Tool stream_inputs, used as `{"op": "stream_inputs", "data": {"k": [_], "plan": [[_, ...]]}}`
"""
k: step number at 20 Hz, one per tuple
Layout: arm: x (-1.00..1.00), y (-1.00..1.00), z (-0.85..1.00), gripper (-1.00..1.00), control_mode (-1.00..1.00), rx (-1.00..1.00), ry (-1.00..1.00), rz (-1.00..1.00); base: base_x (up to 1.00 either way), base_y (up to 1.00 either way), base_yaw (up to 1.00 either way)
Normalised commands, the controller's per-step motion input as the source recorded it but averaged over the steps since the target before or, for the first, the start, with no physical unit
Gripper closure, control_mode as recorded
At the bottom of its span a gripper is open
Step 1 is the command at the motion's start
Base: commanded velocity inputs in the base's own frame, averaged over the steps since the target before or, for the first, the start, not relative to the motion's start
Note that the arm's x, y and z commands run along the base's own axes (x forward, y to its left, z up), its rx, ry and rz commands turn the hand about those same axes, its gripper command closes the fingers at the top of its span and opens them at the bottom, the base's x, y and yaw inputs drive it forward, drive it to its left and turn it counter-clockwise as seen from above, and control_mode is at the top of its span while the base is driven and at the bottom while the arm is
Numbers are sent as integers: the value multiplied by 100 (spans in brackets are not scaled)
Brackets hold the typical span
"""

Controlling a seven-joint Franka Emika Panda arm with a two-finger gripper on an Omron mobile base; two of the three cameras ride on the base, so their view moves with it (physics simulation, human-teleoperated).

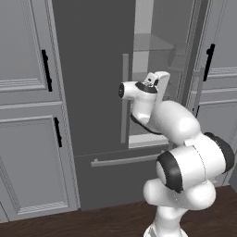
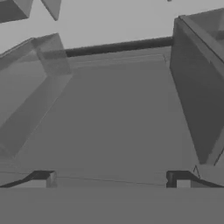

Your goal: Grab a lemon wedge from the fridge and one ice cube from the ice bowl, and put them in the glass of lemonade.

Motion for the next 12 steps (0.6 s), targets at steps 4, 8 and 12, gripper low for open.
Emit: {"op": "stream_inputs", "data": {"k": [4,8,12], "plan": [[0,-91,-15,-100,-100,0,10,-5,0,0,0],[0,-93,-8,-100,-100,-1,12,-4,0,0,0],[-13,-100,-4,-100,-100,0,5,-8,0,0,0]]}}
